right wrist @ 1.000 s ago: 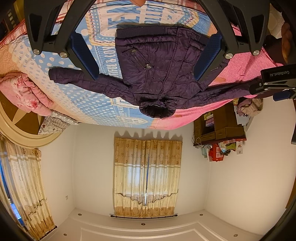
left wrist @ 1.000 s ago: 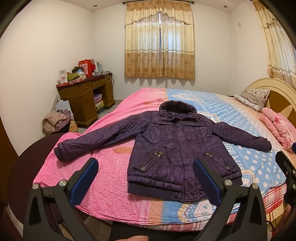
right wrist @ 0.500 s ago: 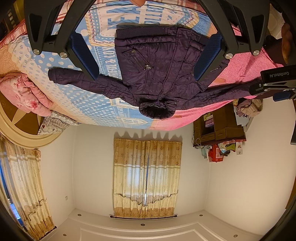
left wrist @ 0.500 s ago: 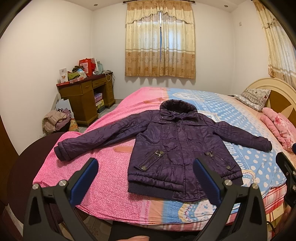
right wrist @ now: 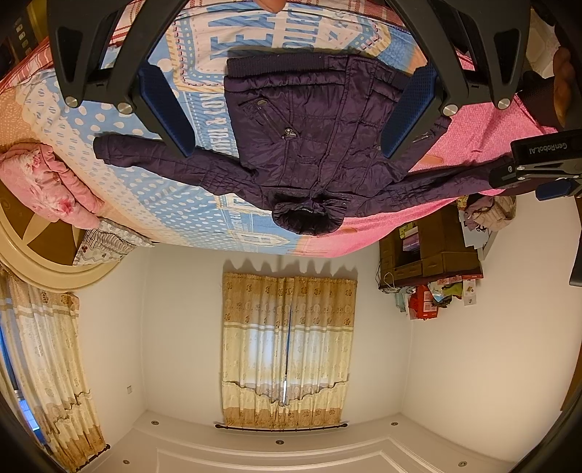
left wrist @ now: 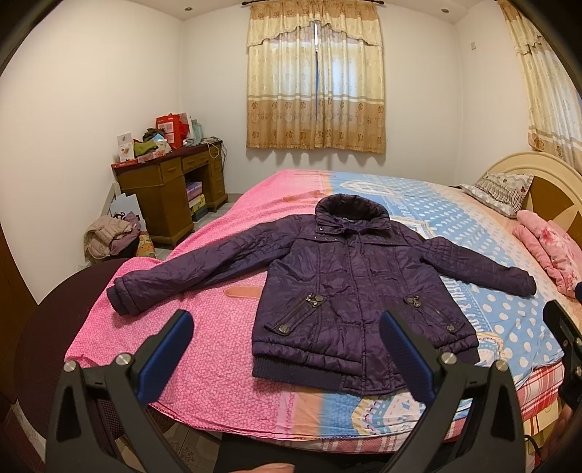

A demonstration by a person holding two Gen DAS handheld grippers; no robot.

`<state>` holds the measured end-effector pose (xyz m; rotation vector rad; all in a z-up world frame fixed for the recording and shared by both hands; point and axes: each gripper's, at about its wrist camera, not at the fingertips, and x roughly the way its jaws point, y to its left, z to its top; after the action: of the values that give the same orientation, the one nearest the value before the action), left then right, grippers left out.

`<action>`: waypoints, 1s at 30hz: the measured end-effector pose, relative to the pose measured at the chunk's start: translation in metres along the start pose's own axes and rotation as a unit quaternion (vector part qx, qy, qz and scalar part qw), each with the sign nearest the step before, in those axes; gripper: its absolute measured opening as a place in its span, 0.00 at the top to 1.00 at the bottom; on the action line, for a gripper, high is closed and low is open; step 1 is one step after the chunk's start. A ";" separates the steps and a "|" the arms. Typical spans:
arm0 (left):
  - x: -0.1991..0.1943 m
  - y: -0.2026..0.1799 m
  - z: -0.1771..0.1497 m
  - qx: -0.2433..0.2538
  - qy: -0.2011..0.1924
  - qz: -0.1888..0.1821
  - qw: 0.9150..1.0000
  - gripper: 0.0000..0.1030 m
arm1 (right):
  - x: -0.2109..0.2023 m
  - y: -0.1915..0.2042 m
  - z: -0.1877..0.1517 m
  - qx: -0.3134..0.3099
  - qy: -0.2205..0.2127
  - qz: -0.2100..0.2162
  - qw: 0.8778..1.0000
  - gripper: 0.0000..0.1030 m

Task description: Fold large clothes

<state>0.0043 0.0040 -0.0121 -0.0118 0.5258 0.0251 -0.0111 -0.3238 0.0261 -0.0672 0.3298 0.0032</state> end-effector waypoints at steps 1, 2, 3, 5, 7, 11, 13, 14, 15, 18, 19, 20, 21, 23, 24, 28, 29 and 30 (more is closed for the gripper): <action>0.000 0.000 0.000 0.000 0.000 0.000 1.000 0.00 | 0.000 0.000 0.000 0.000 0.000 0.000 1.000 0.01; 0.000 0.000 0.000 -0.001 0.001 0.000 1.000 0.00 | 0.000 0.000 0.000 -0.001 0.001 0.000 1.000 0.01; 0.000 0.000 0.000 0.000 0.000 -0.001 1.000 0.00 | 0.000 0.000 0.001 0.000 0.001 0.001 1.000 0.01; 0.000 0.000 0.000 0.000 0.001 0.000 1.000 0.00 | 0.000 0.001 -0.001 -0.001 0.001 0.001 1.000 0.01; 0.000 0.000 0.001 0.000 0.001 0.000 1.000 0.00 | 0.001 0.002 -0.002 -0.001 0.001 0.001 1.000 0.01; 0.000 0.001 0.000 0.000 0.002 0.000 1.000 0.00 | 0.002 0.004 -0.003 -0.002 0.003 0.002 1.000 0.01; 0.001 0.002 -0.001 0.000 0.003 0.000 1.000 0.00 | 0.001 0.004 -0.003 -0.001 0.004 0.003 1.000 0.01; 0.001 0.002 -0.001 0.000 0.003 0.001 1.000 0.00 | 0.001 0.004 -0.003 -0.001 0.004 0.003 1.000 0.01; 0.002 0.004 -0.003 0.000 0.004 0.001 1.000 0.00 | 0.001 0.004 -0.003 -0.002 0.005 0.003 1.000 0.01; 0.006 0.006 -0.008 0.000 0.007 0.003 1.000 0.00 | 0.002 0.005 -0.004 -0.002 0.005 0.006 1.000 0.01; 0.007 0.007 -0.009 0.002 0.008 0.003 1.000 0.00 | 0.002 0.004 -0.004 -0.002 0.005 0.008 1.000 0.01; 0.008 0.007 -0.011 0.004 0.007 0.002 1.000 0.00 | 0.003 0.004 -0.004 -0.002 0.006 0.010 1.000 0.01; 0.009 0.007 -0.012 0.007 0.007 0.000 1.000 0.00 | 0.004 0.004 -0.005 -0.002 0.008 0.015 1.000 0.01; 0.014 0.003 -0.013 0.015 0.008 0.006 1.000 0.00 | 0.010 0.002 -0.008 -0.002 0.015 0.027 1.000 0.01; 0.016 0.000 -0.013 0.020 0.011 0.004 1.000 0.00 | 0.015 0.000 -0.012 -0.002 0.021 0.036 0.999 0.01; 0.038 -0.007 -0.018 0.039 0.030 0.009 0.999 0.00 | 0.049 -0.018 -0.030 0.017 0.059 0.042 0.997 0.01; 0.047 -0.007 -0.019 0.042 0.040 0.010 0.998 0.00 | 0.057 -0.022 -0.034 0.021 0.067 0.043 0.997 0.01; 0.054 -0.009 -0.019 0.043 0.048 0.011 0.998 0.00 | 0.071 -0.031 -0.040 0.029 0.081 0.044 0.995 0.01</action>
<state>0.0411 -0.0040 -0.0558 0.0770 0.6227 0.0226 0.0433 -0.3583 -0.0331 0.0051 0.4937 0.0763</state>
